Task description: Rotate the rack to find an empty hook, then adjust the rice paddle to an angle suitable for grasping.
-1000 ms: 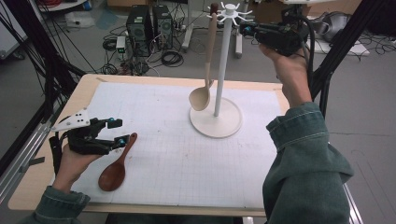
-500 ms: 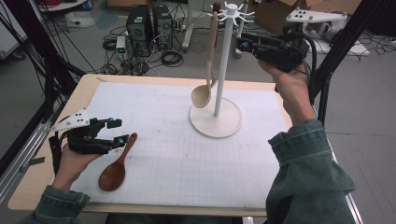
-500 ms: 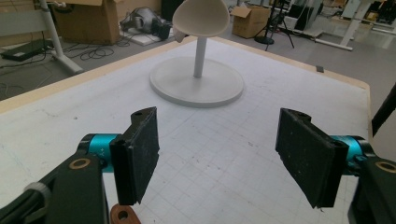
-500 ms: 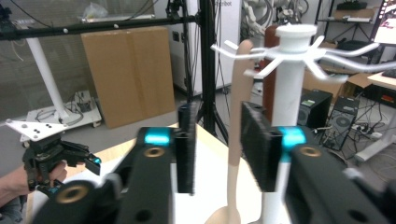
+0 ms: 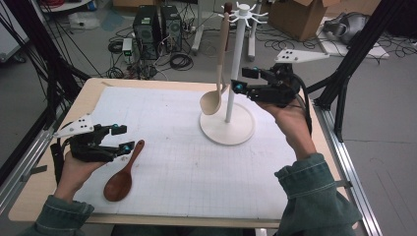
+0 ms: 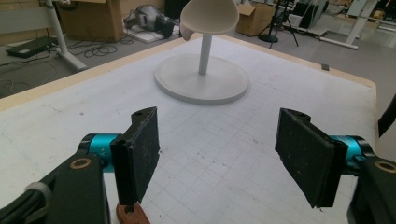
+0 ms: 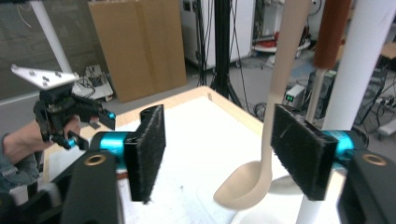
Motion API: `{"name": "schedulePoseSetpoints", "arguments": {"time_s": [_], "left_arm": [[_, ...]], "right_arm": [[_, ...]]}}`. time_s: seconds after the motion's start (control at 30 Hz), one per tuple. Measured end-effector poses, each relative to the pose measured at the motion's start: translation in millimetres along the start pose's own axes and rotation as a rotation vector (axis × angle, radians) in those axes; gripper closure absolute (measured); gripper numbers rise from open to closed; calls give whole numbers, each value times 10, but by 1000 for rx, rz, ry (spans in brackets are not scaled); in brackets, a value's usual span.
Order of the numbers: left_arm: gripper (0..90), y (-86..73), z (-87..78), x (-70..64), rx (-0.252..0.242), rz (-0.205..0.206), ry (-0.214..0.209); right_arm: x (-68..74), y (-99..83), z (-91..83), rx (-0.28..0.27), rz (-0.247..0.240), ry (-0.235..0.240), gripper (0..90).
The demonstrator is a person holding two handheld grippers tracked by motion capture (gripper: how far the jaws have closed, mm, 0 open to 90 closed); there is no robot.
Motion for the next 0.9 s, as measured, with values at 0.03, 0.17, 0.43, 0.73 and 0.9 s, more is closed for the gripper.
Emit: {"name": "schedulePoseSetpoints", "arguments": {"time_s": [0.03,0.17,0.43,0.73,0.9], "left_arm": [[310,-4,1,3,1,-2,2],[311,-24,4,28,10,-3,14],[318,-71,33,51,29,-4,30],[406,-168,109,101,61,-5,63],[532,-234,144,125,94,-1,73]], "right_arm": [[9,-39,16,-1,0,0,339],[41,-227,49,14,5,-1,333],[62,-538,25,30,33,-15,304],[144,-895,15,45,47,-15,290],[190,-1083,7,55,44,-23,275]]}}
Point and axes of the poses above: each handheld gripper's, and its own axes: z roughly forward along the jaws, y roughly out of its top, x roughly to its left, the point moved 8 cm from there along z, roughly forward along the jaws, and after that the axes turned 8 degrees about y, right-handed, at the moved point
